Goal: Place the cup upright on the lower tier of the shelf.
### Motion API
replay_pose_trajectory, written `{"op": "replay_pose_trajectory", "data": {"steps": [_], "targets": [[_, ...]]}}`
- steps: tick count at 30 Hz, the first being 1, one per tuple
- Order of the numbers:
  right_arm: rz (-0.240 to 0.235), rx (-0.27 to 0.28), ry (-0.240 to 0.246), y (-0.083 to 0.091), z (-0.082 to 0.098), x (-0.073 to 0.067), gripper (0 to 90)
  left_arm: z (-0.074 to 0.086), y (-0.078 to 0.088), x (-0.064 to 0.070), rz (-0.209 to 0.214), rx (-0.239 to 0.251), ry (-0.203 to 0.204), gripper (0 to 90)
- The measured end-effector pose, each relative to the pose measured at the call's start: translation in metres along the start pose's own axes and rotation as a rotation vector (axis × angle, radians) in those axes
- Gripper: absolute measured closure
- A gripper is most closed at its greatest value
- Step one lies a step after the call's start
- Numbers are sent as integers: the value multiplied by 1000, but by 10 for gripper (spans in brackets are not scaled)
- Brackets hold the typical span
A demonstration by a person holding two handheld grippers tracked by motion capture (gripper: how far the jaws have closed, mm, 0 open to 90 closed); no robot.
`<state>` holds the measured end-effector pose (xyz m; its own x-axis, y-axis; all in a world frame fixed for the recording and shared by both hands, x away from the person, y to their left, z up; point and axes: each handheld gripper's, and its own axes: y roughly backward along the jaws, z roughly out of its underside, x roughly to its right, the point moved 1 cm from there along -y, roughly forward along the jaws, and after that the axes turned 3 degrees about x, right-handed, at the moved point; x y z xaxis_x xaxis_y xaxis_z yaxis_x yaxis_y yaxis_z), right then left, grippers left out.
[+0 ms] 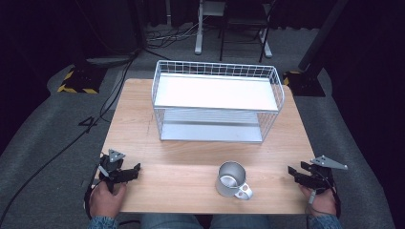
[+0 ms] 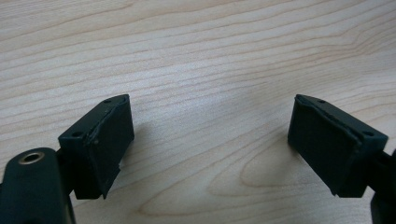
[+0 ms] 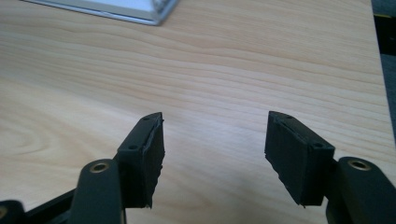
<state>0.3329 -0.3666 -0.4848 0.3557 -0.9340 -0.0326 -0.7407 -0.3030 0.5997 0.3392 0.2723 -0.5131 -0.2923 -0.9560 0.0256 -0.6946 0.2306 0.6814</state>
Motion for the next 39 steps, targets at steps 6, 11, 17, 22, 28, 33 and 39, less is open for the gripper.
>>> {"op": "replay_pose_trajectory", "data": {"steps": [6,11,17,22,28,33,39], "targets": [[-44,38,32,23,-3,-18,393,0,0,0,0,-1,1,147],[-106,72,29,33,-11,-35,400,0,0,0,0,0,1,147],[-168,74,48,43,-14,-54,399,-1,-1,0,-1,0,2,147],[-231,51,60,49,-12,-73,426,-1,-1,0,-1,-1,1,147],[-310,32,86,49,-11,-100,445,-1,-1,0,-2,-1,1,147],[-373,35,164,51,-12,-127,453,-1,-1,0,-2,0,1,147],[-433,22,238,47,-6,-152,463,-1,-1,0,-2,0,1,147]]}}
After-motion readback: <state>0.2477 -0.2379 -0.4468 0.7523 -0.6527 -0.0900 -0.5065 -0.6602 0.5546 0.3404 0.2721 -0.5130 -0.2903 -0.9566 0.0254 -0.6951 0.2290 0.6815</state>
